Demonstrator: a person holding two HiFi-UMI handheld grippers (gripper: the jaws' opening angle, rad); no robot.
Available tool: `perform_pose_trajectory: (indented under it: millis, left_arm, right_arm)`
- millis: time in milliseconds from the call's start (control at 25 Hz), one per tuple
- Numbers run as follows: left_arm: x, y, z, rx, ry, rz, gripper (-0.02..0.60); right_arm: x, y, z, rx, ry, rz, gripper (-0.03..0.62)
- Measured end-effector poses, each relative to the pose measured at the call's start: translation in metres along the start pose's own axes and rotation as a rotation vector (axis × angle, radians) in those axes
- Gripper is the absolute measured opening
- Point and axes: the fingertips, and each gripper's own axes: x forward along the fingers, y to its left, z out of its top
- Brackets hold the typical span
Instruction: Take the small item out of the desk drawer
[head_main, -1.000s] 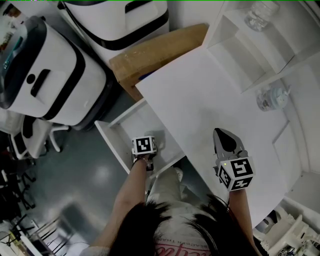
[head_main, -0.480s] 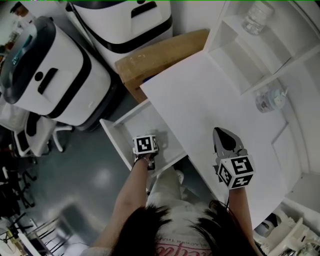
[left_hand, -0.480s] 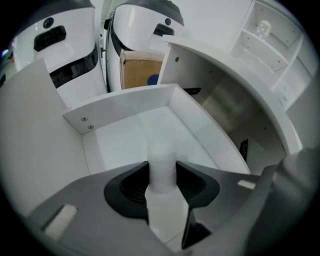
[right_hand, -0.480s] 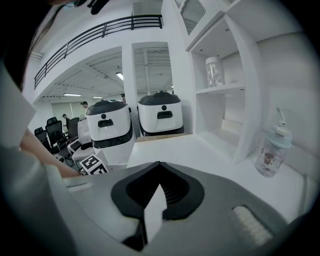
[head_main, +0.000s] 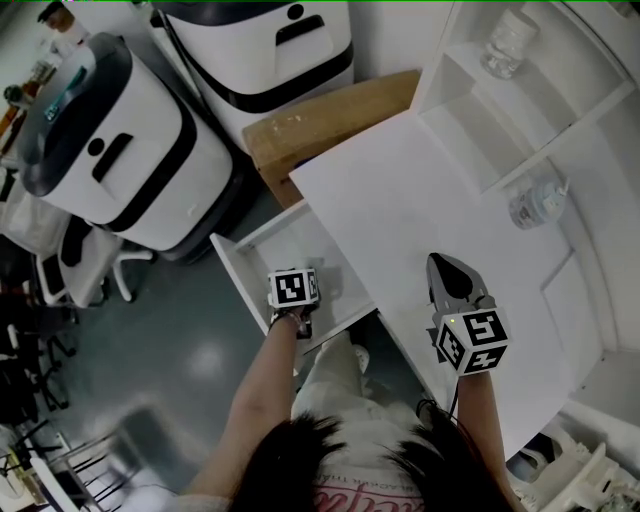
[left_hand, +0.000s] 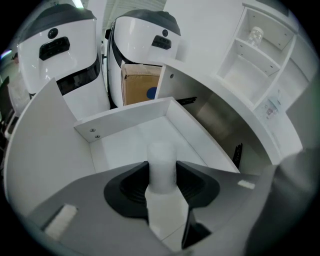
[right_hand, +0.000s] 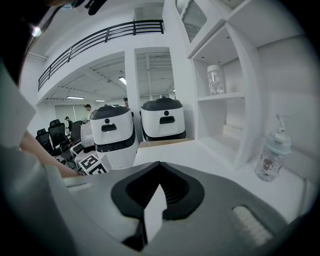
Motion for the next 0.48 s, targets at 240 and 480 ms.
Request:
perform_pose_trajectory:
  millis: [240,480]
  left_arm:
    - [-0.017,-0.004,0.007,0.017,-0.030,-0.001,0.181]
    - [-0.036,-0.008,0.020,0.036,-0.084,-0.001,0.181]
  right_arm:
    - [-0.007,0.004,0.011,-0.001,-0.024,0.004,0.002]
    - [-0.015,0.007,0.024,0.002,-0.062,0.000,0.002]
